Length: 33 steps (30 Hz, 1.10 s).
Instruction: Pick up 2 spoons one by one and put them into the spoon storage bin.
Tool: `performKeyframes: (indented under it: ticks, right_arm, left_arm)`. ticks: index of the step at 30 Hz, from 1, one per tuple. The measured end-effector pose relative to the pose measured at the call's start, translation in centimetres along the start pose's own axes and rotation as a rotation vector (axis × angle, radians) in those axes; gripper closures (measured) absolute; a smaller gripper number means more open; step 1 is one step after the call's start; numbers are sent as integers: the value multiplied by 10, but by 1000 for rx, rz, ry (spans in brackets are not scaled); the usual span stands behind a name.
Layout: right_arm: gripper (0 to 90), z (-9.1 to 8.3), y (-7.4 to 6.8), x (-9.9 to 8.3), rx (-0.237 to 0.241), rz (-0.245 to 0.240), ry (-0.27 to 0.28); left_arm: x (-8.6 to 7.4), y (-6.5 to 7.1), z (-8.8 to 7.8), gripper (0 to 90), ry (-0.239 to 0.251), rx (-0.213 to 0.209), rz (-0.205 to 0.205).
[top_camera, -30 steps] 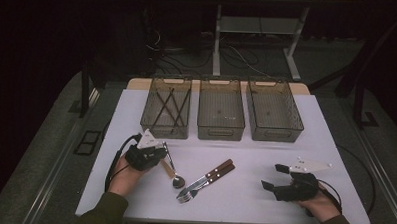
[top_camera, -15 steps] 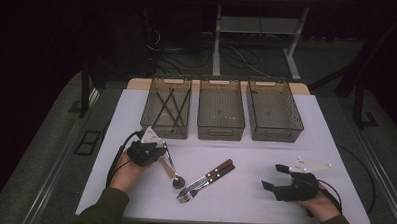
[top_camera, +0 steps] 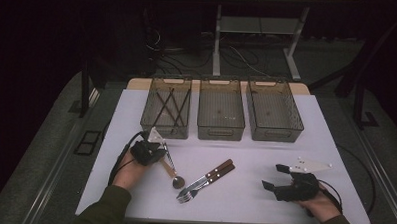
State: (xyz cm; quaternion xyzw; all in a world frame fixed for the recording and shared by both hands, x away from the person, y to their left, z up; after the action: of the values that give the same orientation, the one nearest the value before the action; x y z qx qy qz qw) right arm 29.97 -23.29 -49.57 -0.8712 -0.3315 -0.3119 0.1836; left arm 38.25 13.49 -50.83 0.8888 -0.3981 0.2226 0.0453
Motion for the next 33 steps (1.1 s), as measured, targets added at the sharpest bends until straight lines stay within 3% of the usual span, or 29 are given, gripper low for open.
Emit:
performKeyframes:
  ticks: [14,33]
  right_arm:
    - [186,-1,0,0,0,-4,-1]
    - [186,-1,0,0,1,-5,-1]
  left_arm:
    - [-15,0,-8,900,-48,14,-18]
    - [-47,9,-26,900,-90,-25,-50]
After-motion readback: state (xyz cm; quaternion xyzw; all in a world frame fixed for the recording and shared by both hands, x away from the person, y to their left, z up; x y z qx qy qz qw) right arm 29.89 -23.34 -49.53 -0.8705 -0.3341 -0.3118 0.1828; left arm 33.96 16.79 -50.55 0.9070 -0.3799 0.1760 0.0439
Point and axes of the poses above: each handheld gripper's, and its own axes: z roughly forward along the jaws, x roughly out of its top, y roughly to its right, the point moved 9 cm from there along z, roughly forward along the jaws, and after that the axes turned 11 degrees about -y, right-handed, at the moved point
